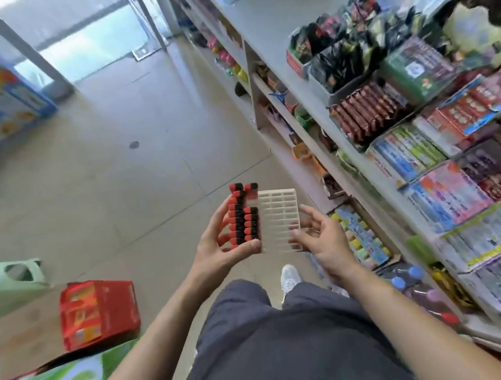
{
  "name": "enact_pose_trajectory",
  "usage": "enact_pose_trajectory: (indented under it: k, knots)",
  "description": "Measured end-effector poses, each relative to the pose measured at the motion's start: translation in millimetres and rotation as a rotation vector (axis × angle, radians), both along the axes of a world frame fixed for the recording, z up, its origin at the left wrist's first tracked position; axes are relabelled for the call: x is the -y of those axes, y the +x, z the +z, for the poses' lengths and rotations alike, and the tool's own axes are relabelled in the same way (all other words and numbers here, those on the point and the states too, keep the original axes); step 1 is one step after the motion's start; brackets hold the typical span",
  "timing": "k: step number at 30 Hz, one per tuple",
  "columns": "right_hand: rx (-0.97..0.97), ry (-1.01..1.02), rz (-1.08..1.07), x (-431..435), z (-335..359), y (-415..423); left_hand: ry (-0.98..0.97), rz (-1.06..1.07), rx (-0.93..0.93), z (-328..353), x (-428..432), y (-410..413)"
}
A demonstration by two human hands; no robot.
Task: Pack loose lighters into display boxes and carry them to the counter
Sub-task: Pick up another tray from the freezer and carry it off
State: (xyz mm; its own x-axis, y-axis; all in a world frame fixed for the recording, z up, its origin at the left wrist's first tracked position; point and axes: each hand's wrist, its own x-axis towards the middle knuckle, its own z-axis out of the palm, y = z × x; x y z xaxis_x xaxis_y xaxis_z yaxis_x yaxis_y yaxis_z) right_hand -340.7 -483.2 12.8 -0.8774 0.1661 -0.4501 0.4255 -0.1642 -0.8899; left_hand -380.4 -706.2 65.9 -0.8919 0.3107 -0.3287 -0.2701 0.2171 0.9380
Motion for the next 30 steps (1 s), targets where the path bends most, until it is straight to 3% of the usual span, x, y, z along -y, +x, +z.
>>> enact_pose_trajectory:
  k: [12, 22, 30]
  knots:
    - [0.01, 0.075, -0.014, -10.8, 5.0, -180.0, 0.105, 0.046, 0.066, -10.3, -11.6, -175.0]
    - [0.015, 0.209, -0.311, -15.6, 22.9, -322.9, 0.137, -0.346, -0.01, -8.9, -35.0, -387.6]
    - [-0.009, 0.257, -0.563, -89.7, 42.0, -401.1, 0.173, -0.376, -0.119, -2.7, -144.2, -492.9]
